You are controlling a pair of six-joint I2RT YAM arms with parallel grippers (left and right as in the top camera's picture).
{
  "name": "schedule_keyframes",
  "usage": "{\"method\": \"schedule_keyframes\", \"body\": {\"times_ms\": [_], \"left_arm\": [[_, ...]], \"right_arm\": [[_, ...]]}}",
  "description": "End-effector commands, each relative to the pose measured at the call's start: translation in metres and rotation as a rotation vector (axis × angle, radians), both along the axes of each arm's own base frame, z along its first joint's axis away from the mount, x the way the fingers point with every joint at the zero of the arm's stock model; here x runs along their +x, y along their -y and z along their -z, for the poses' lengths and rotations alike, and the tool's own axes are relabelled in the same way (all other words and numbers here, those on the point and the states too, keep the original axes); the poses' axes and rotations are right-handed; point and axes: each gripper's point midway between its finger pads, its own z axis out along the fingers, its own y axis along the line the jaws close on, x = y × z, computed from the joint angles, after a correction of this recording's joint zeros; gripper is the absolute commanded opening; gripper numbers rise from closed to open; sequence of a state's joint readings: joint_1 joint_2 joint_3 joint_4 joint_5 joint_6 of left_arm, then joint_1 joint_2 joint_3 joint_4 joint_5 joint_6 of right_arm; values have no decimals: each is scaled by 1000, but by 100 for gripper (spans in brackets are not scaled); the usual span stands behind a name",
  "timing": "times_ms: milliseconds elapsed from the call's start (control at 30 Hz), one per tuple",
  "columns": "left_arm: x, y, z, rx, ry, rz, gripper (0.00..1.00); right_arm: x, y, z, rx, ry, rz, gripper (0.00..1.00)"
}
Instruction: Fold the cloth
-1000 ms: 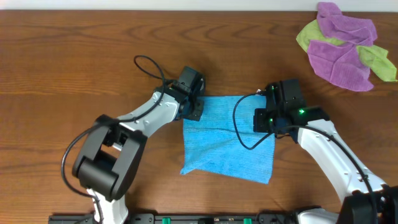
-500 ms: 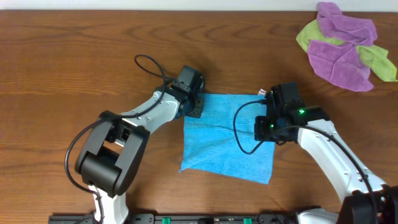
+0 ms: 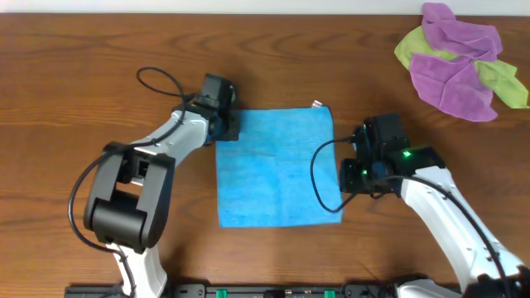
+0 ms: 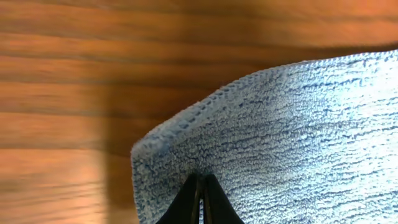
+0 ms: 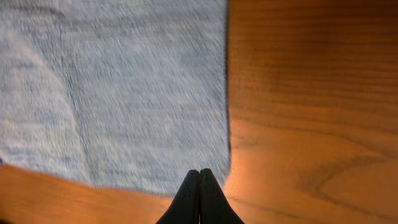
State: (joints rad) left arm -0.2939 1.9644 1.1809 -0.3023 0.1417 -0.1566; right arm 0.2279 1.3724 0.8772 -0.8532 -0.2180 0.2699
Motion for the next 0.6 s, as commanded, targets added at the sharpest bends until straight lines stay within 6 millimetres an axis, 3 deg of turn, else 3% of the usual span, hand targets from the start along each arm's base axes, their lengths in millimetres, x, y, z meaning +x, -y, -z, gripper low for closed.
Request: {"method": "schedule_keyframes", "body": {"times_ms": [0, 267, 400, 567], "left_arm": [[20, -15, -5, 36, 36, -6, 6], [57, -22, -41, 37, 143, 15, 6], [47, -14, -42, 2, 85, 38, 6], [26, -10, -45, -33, -9, 45, 6]], "right_arm": [[-4, -6, -8, 22, 17, -33, 2], [-5, -18, -10, 28, 40, -78, 2], [0, -23, -12, 28, 68, -94, 1], [4, -14, -10, -27, 85, -79, 1]]}}
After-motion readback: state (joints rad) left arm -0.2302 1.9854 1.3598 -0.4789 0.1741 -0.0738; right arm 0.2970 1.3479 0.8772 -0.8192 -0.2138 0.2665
